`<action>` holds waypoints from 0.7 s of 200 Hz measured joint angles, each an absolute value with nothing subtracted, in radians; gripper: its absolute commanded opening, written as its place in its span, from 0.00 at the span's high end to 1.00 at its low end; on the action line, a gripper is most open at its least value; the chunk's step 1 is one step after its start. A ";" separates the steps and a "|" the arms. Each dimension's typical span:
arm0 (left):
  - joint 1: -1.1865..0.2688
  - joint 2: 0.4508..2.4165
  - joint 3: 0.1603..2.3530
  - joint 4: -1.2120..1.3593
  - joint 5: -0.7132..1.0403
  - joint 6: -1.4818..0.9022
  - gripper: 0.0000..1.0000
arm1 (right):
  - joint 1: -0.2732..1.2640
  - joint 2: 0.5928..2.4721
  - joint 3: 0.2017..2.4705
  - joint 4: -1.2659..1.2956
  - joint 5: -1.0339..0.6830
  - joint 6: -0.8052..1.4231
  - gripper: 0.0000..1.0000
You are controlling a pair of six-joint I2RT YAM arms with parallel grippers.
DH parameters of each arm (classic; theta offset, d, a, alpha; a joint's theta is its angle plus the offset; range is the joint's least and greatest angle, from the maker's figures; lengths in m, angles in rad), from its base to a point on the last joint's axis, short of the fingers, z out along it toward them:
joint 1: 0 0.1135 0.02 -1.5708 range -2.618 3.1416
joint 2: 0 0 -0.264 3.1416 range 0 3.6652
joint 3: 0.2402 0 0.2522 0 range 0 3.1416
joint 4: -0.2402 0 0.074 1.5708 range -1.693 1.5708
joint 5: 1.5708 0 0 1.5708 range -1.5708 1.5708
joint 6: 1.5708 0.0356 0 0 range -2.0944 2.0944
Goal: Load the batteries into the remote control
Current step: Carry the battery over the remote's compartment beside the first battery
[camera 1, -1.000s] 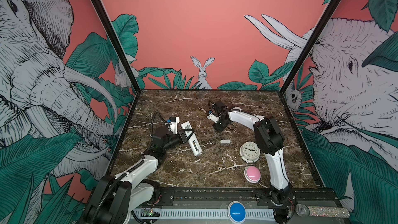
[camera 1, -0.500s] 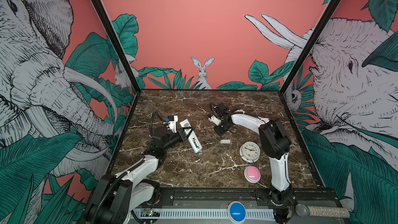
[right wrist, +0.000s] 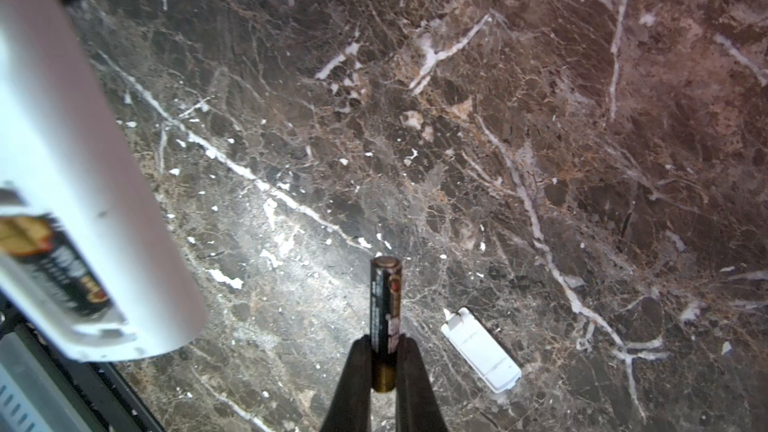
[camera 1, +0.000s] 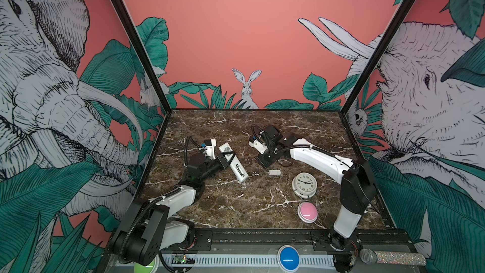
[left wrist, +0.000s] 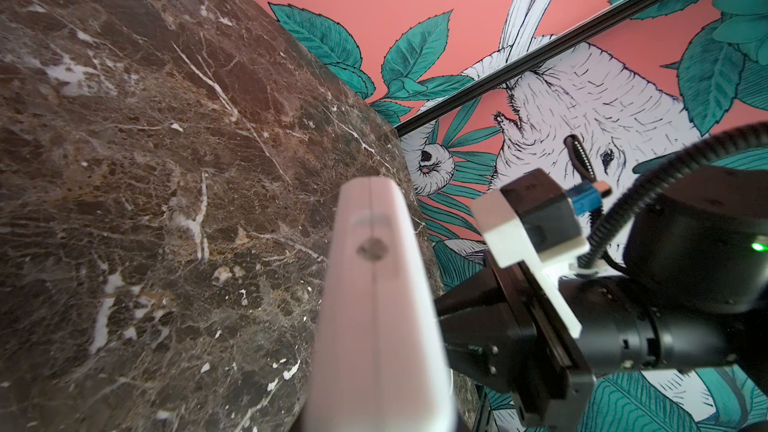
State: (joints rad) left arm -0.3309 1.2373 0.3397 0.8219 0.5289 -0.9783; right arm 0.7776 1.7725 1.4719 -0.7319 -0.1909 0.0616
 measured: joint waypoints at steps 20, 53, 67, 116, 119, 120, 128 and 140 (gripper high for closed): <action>-0.331 1.242 0.340 0.842 0.526 -0.986 1.00 | 0.813 1.765 1.487 -0.768 -0.186 0.080 0.98; -0.330 1.260 0.330 0.885 0.512 -1.010 1.00 | 0.862 1.766 1.565 -0.837 -0.165 0.086 0.98; -0.330 1.271 0.319 0.908 0.506 -1.024 1.00 | 0.878 1.768 1.604 -0.860 -0.155 0.085 0.98; -0.330 1.294 0.292 0.953 0.481 -1.057 1.00 | 0.913 1.789 1.672 -0.913 -0.136 0.086 0.98; -0.330 1.294 0.291 0.956 0.480 -1.058 1.00 | 0.916 1.792 1.674 -0.916 -0.134 0.086 0.98; -0.330 1.295 0.291 0.957 0.479 -1.058 1.00 | 0.916 1.794 1.676 -0.918 -0.133 0.086 0.98; -0.330 1.296 0.290 0.962 0.477 -1.062 1.00 | 0.918 1.803 1.683 -0.925 -0.131 0.086 0.99; -0.330 1.297 0.288 0.971 0.473 -1.066 1.00 | 0.922 1.818 1.693 -0.931 -0.126 0.086 0.99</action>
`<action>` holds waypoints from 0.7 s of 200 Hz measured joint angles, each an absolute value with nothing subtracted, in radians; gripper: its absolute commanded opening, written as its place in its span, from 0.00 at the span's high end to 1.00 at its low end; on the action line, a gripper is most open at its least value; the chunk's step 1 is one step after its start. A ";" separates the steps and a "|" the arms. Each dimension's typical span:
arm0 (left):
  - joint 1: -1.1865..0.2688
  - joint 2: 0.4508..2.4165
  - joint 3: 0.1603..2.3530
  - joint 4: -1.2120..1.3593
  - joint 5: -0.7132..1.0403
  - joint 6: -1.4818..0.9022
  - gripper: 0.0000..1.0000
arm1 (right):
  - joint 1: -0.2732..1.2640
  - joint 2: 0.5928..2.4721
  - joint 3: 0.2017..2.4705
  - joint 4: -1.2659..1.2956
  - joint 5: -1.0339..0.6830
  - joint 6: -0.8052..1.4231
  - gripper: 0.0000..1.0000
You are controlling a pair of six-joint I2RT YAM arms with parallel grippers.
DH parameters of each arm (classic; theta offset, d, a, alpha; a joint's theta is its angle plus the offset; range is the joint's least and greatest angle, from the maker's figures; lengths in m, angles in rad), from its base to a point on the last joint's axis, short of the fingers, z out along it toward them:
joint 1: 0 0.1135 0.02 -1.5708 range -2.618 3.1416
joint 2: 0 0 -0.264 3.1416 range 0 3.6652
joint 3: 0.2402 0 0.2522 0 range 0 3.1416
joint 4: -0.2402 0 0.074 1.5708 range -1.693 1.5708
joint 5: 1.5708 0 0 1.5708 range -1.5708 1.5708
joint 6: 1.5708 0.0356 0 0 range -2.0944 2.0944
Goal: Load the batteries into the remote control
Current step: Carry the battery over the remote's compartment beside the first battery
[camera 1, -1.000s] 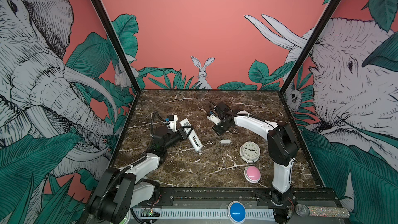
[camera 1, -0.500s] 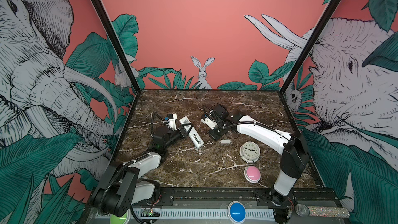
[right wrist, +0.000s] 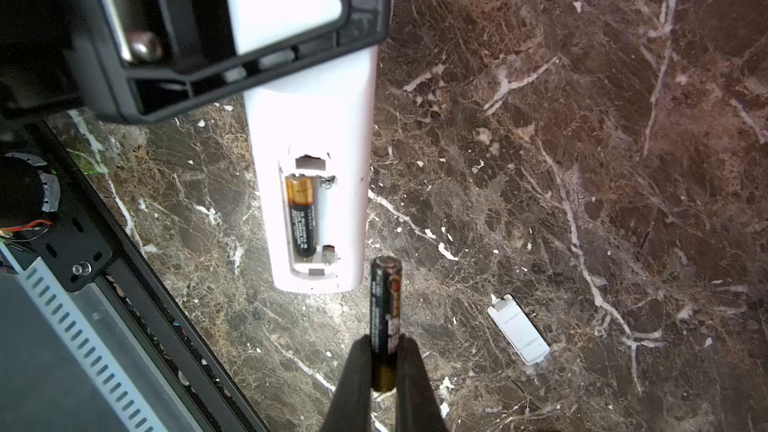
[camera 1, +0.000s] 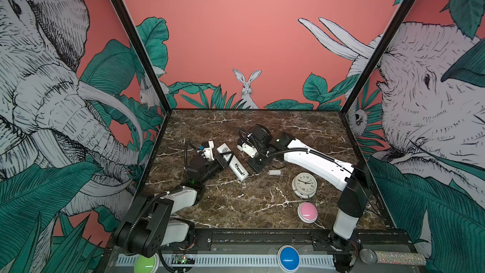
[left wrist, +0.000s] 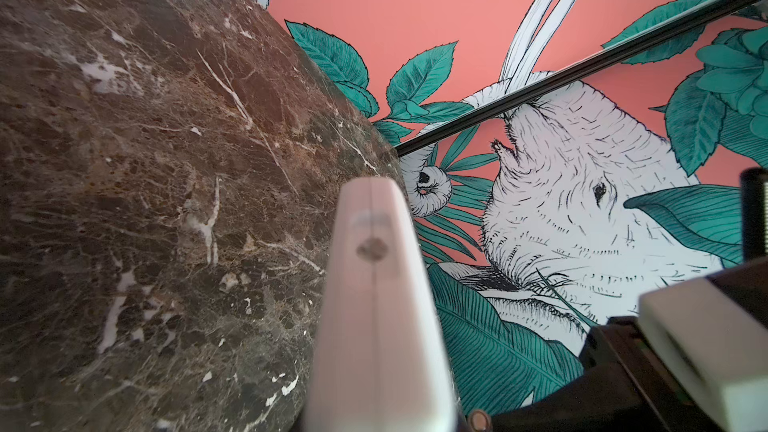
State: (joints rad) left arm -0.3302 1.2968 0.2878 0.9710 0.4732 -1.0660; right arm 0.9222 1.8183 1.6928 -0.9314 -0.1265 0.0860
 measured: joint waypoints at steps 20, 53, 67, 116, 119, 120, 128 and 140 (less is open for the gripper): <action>-0.330 1.297 0.287 0.973 0.471 -1.072 1.00 | 0.934 1.844 1.714 -0.944 -0.122 0.086 0.99; -0.330 1.297 0.287 0.976 0.467 -1.077 1.00 | 0.954 1.862 1.736 -0.957 -0.116 0.086 0.99; -0.330 1.297 0.286 0.979 0.464 -1.079 1.00 | 0.959 1.868 1.746 -0.964 -0.115 0.086 0.99; -0.330 1.297 0.273 0.983 0.452 -1.082 1.00 | 0.970 1.917 1.783 -0.971 -0.112 0.086 0.99; -0.330 1.297 0.272 0.984 0.451 -1.082 1.00 | 0.971 1.920 1.784 -0.972 -0.111 0.086 0.99; -0.330 1.297 0.272 0.984 0.451 -1.083 1.00 | 0.971 1.921 1.784 -0.972 -0.111 0.086 0.99; -0.330 1.297 0.271 0.987 0.451 -1.083 1.00 | 0.974 1.928 1.788 -0.978 -0.112 0.086 0.99; -0.330 1.297 0.271 0.993 0.450 -1.084 1.00 | 0.977 1.936 1.794 -0.982 -0.111 0.086 0.99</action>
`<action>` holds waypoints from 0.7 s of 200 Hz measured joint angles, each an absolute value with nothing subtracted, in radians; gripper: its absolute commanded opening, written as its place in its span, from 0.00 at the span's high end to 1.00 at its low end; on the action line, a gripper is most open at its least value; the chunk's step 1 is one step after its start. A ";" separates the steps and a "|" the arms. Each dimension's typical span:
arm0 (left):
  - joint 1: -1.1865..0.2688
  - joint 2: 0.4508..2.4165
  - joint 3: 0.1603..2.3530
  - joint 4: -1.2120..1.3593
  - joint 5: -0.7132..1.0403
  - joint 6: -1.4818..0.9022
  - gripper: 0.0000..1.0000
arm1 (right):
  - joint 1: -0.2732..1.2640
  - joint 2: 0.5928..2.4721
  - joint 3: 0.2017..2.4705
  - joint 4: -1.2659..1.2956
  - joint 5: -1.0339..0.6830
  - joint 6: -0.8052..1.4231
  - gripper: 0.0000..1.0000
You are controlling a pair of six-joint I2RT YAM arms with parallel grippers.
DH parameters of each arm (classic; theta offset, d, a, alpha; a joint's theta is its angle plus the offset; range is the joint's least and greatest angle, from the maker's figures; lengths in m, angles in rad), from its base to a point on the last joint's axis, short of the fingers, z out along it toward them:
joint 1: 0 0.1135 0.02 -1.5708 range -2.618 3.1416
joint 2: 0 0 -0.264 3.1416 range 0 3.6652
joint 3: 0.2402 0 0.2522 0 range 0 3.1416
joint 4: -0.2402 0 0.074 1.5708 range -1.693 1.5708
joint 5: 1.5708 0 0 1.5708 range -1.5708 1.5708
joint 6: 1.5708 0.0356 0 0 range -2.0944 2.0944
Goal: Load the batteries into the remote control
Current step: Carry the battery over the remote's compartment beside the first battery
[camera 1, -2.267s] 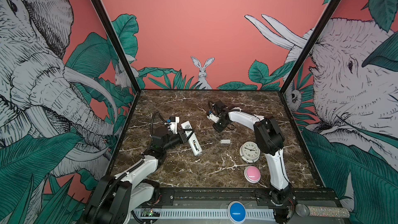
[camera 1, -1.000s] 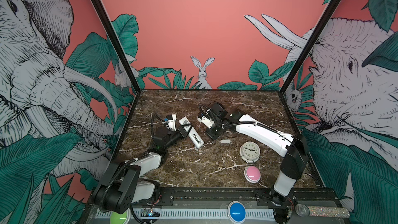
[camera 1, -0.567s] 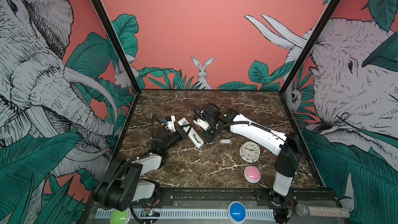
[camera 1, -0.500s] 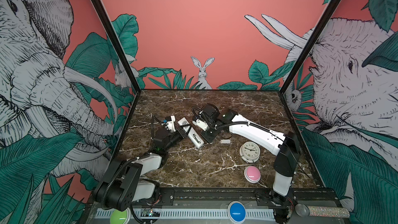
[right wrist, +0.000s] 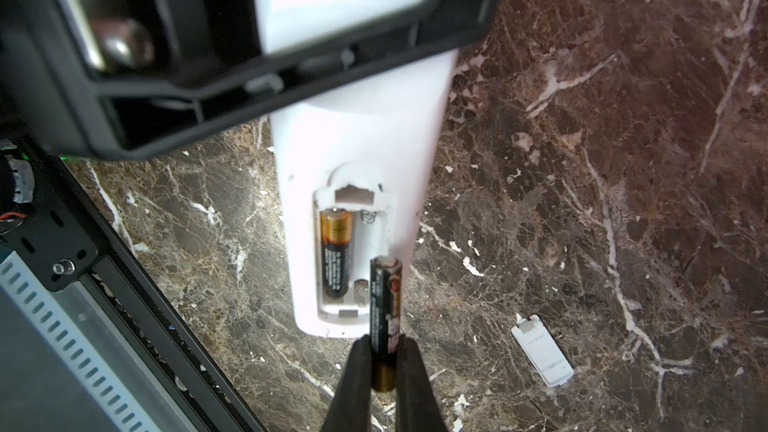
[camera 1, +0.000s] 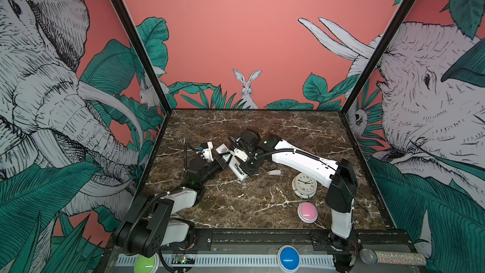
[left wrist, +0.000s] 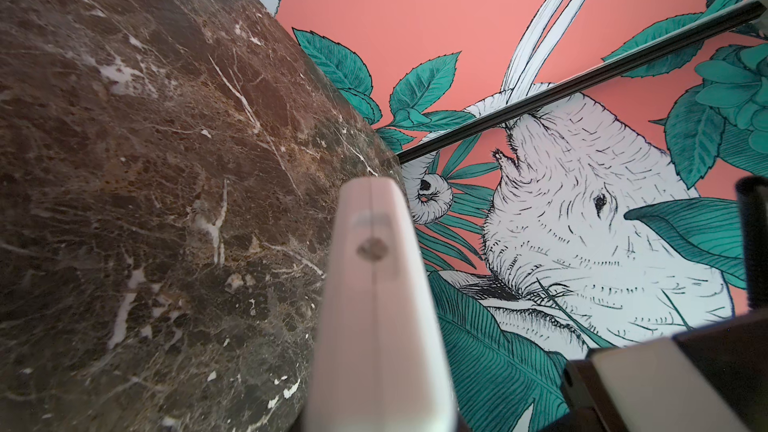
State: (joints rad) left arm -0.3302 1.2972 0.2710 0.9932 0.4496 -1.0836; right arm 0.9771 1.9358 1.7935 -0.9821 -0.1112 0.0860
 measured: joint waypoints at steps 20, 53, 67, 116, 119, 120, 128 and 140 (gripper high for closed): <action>-0.330 1.297 0.266 1.001 0.446 -1.084 1.00 | 0.982 1.945 1.804 -0.986 -0.112 0.086 0.99; -0.330 1.302 0.256 1.011 0.442 -1.089 1.00 | 0.984 1.951 1.808 -0.994 -0.111 0.086 0.99; -0.330 1.309 0.253 1.020 0.440 -1.092 1.00 | 0.984 1.960 1.814 -0.998 -0.112 0.086 0.99; -0.330 1.316 0.252 1.024 0.430 -1.097 1.00 | 0.985 1.974 1.815 -1.005 -0.112 0.086 0.99; -0.330 1.316 0.252 1.024 0.429 -1.097 1.00 | 0.985 1.974 1.815 -1.005 -0.112 0.086 0.99; -0.330 1.316 0.252 1.024 0.429 -1.097 1.00 | 0.985 1.974 1.815 -1.005 -0.112 0.086 0.99; -0.330 1.316 0.252 1.024 0.429 -1.097 1.00 | 0.985 1.975 1.815 -1.005 -0.112 0.086 0.99; -0.330 1.317 0.251 1.025 0.429 -1.098 1.00 | 0.985 1.975 1.815 -1.005 -0.112 0.086 0.99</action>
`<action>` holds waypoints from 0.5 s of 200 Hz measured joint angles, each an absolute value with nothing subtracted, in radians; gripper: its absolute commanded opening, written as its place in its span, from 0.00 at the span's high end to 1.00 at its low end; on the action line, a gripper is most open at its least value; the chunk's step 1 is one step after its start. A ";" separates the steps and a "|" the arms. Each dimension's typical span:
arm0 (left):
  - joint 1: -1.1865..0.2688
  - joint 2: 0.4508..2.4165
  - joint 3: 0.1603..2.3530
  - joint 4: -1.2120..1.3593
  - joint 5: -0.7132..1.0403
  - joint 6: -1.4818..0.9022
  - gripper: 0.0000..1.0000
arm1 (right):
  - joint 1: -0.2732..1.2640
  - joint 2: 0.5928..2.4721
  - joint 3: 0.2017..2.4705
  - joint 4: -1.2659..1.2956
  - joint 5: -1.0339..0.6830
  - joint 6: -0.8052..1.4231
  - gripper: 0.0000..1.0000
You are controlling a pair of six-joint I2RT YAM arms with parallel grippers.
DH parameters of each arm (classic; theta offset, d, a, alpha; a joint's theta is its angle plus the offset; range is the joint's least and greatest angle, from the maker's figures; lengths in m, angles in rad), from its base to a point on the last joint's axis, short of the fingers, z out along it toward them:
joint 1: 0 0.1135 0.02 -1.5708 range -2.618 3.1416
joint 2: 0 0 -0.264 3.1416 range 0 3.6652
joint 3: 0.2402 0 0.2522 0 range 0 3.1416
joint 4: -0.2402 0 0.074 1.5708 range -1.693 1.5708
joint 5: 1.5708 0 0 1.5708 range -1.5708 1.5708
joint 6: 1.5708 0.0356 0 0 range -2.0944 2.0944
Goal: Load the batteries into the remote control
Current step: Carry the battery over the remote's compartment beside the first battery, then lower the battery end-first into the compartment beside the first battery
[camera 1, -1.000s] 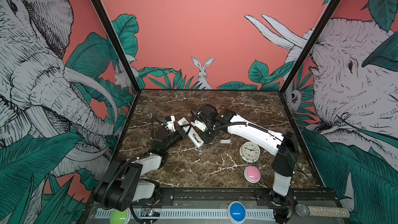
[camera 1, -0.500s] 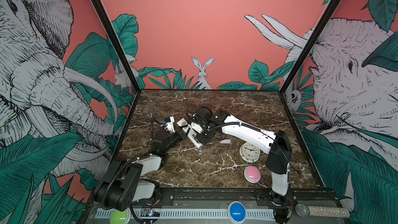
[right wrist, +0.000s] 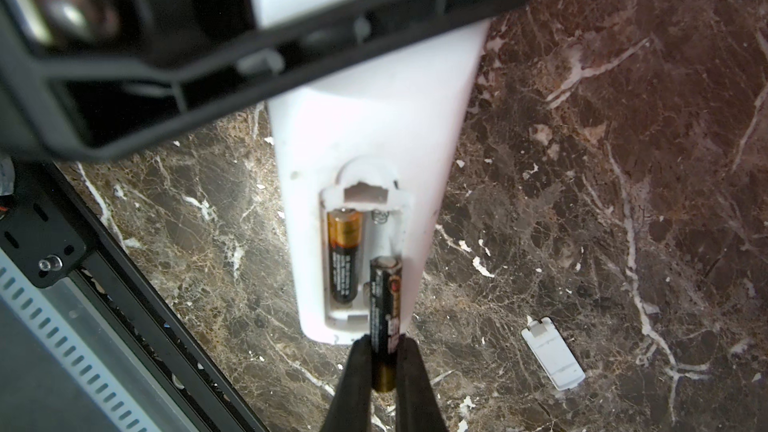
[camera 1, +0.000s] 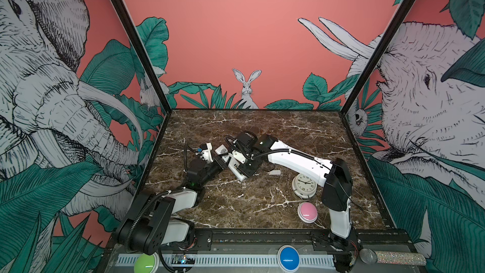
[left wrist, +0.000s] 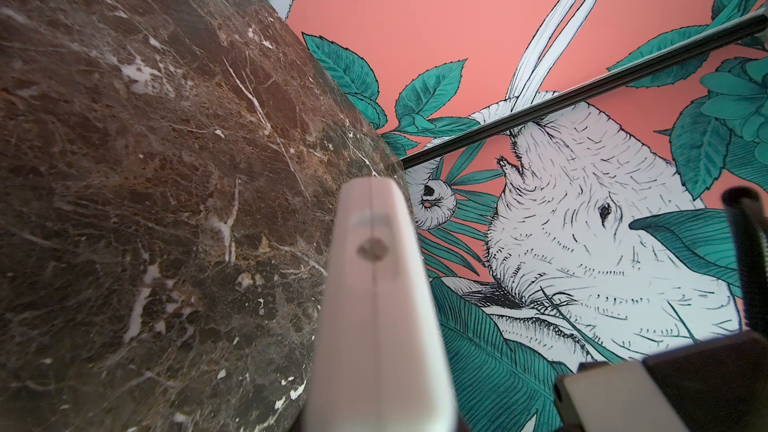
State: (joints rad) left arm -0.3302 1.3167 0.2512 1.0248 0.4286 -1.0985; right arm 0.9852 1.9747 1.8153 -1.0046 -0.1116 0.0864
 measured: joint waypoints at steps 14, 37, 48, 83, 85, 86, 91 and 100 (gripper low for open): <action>-0.330 1.319 0.249 1.030 0.428 -1.100 1.00 | 0.985 1.976 1.815 -1.005 -0.112 0.086 0.98; -0.330 1.326 0.241 1.045 0.428 -1.103 1.00 | 0.985 1.979 1.816 -1.005 -0.111 0.086 0.98; -0.330 1.328 0.239 1.047 0.427 -1.104 1.00 | 0.985 1.985 1.823 -1.008 -0.112 0.087 0.98; -0.330 1.328 0.233 1.051 0.425 -1.104 1.00 | 0.987 1.998 1.841 -1.007 -0.112 0.089 0.98; -0.330 1.328 0.233 1.051 0.425 -1.104 1.00 | 0.987 1.999 1.843 -1.008 -0.112 0.089 0.98; -0.330 1.328 0.233 1.051 0.425 -1.104 1.00 | 0.987 1.999 1.843 -1.008 -0.112 0.090 0.98; -0.330 1.328 0.233 1.052 0.425 -1.104 1.00 | 0.987 2.000 1.846 -1.007 -0.112 0.090 0.98; -0.330 1.328 0.233 1.053 0.425 -1.104 1.00 | 0.987 2.002 1.848 -1.005 -0.112 0.091 0.98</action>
State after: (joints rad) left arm -0.3302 1.3277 0.2329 1.0531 0.4248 -1.1038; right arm 0.9867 2.0018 1.8481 -1.0054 -0.1116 0.0914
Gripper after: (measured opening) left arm 0.211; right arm 0.099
